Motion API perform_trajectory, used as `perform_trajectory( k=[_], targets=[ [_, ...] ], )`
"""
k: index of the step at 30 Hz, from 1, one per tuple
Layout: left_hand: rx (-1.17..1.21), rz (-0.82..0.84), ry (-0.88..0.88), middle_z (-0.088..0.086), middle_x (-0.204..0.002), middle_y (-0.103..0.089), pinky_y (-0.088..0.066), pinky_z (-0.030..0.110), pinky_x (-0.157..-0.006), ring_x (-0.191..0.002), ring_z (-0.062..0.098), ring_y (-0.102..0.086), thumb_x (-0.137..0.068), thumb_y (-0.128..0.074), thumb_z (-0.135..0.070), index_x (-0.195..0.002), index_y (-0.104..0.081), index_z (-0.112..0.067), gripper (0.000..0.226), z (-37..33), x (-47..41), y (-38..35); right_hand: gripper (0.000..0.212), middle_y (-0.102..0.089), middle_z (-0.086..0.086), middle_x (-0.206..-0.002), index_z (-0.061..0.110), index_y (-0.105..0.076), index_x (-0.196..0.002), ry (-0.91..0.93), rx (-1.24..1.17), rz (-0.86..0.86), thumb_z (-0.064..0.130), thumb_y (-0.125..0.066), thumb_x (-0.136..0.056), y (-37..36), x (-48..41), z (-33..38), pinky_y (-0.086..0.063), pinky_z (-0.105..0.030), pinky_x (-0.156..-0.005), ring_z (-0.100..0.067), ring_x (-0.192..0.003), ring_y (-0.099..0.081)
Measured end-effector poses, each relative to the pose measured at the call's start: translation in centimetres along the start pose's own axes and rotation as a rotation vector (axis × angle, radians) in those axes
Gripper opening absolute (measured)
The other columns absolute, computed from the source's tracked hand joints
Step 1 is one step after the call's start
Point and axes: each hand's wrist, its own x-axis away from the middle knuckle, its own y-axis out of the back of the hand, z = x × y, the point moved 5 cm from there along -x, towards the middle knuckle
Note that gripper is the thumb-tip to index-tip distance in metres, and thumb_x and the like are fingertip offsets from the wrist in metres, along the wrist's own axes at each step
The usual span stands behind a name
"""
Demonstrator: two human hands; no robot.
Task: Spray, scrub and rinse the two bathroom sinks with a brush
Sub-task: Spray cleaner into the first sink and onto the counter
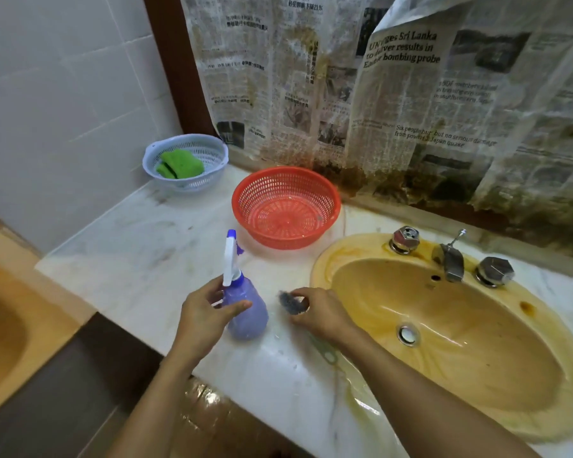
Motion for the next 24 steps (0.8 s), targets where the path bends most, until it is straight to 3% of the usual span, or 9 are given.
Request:
perform_trajectory(
  k=[3,6,10,13,15,17,19,22,24],
  targets=[
    [0.0,0.002,0.022,-0.016,-0.104,-0.077,-0.055,0.028,-0.092,-0.1,0.005,-0.071,-0.077,-0.087,-0.006,-0.121,-0.073,-0.022,0.049,0.9,1.1,-0.2,0.032,-0.075,-0.005,-0.096,0.019,-0.075,-0.109,-0.009,0.057,0.053,0.017,-0.067,-0.078,-2.3,0.2,-0.3,-0.054,-0.036,-0.076,-0.024,-0.091,-0.065],
    [-0.03,0.004,0.028,-0.017,-0.108,-0.076,-0.055,0.028,-0.093,-0.102,0.004,-0.07,-0.076,-0.089,-0.009,-0.123,-0.071,-0.026,0.053,0.9,1.5,0.1,0.026,-0.071,-0.007,-0.097,0.014,-0.07,-0.105,-0.027,0.092,0.052,0.014,-0.066,-0.079,-3.2,0.2,-0.2,-0.055,-0.039,-0.075,-0.028,-0.092,-0.066],
    [-0.037,-0.011,0.022,-0.014,-0.11,-0.076,-0.054,0.018,-0.083,-0.102,0.004,-0.069,-0.073,-0.092,-0.017,-0.123,-0.07,-0.027,0.056,-0.4,2.4,0.2,0.066,-0.064,-0.007,-0.128,0.019,-0.054,-0.146,-0.003,0.044,-0.08,0.027,-0.077,-0.084,-0.2,2.2,0.5,-0.052,-0.036,-0.096,-0.025,-0.117,-0.062],
    [-0.042,0.041,0.007,-0.016,-0.108,-0.076,-0.051,0.014,-0.079,-0.102,0.005,-0.069,-0.071,-0.094,-0.021,-0.12,-0.071,-0.03,0.054,-2.5,4.0,-1.6,0.064,-0.07,0.008,-0.117,0.03,-0.059,-0.142,0.061,-0.372,-0.211,0.037,-0.083,-0.082,4.4,6.9,0.6,-0.057,-0.032,-0.091,-0.008,-0.099,-0.069],
    [-0.053,0.117,-0.008,-0.022,-0.103,-0.075,-0.051,0.011,-0.074,-0.099,0.001,-0.069,-0.07,-0.094,-0.022,-0.116,-0.072,-0.037,0.053,-4.3,5.6,-4.1,0.059,-0.072,0.012,-0.115,0.034,-0.061,-0.139,0.117,-0.554,-0.181,0.033,-0.083,-0.084,6.8,10.6,0.3,-0.057,-0.029,-0.093,-0.004,-0.104,-0.068],
    [-0.059,0.215,-0.019,-0.025,-0.099,-0.075,-0.051,0.009,-0.07,-0.095,-0.002,-0.069,-0.07,-0.094,-0.019,-0.113,-0.073,-0.038,0.051,-6.1,7.4,-7.4,0.059,-0.071,0.014,-0.119,0.035,-0.06,-0.14,0.151,-0.571,-0.176,0.031,-0.082,-0.085,8.7,14.2,-0.1,-0.053,-0.026,-0.097,-0.001,-0.112,-0.065],
    [-0.087,0.318,-0.049,-0.019,-0.1,-0.077,-0.052,0.012,-0.077,-0.096,0.001,-0.07,-0.07,-0.092,-0.017,-0.116,-0.076,-0.033,0.051,-7.6,9.4,-11.3,0.057,-0.071,0.015,-0.121,0.033,-0.061,-0.139,0.16,-0.544,-0.229,0.03,-0.082,-0.086,10.5,17.0,-1.0,-0.051,-0.026,-0.098,0.0,-0.114,-0.064],
    [-0.096,0.44,-0.106,-0.018,-0.098,-0.078,-0.056,0.023,-0.086,-0.097,0.004,-0.071,-0.071,-0.091,-0.018,-0.109,-0.077,-0.033,0.044,-9.7,13.2,-17.0,0.037,-0.075,0.017,-0.106,0.038,-0.069,-0.121,0.119,-0.539,-0.402,0.023,-0.079,-0.088,12.9,20.8,-3.5,-0.055,-0.028,-0.093,0.002,-0.102,-0.068],
    [-0.082,0.482,-0.131,-0.018,-0.096,-0.078,-0.057,0.023,-0.087,-0.096,0.005,-0.072,-0.071,-0.092,-0.02,-0.106,-0.077,-0.032,0.041,-10.7,15.7,-20.1,0.035,-0.075,0.02,-0.098,0.037,-0.068,-0.119,0.067,-0.564,-0.5,0.019,-0.077,-0.09,14.1,23.5,-5.7,-0.059,-0.029,-0.089,0.003,-0.096,-0.07]
  ],
)
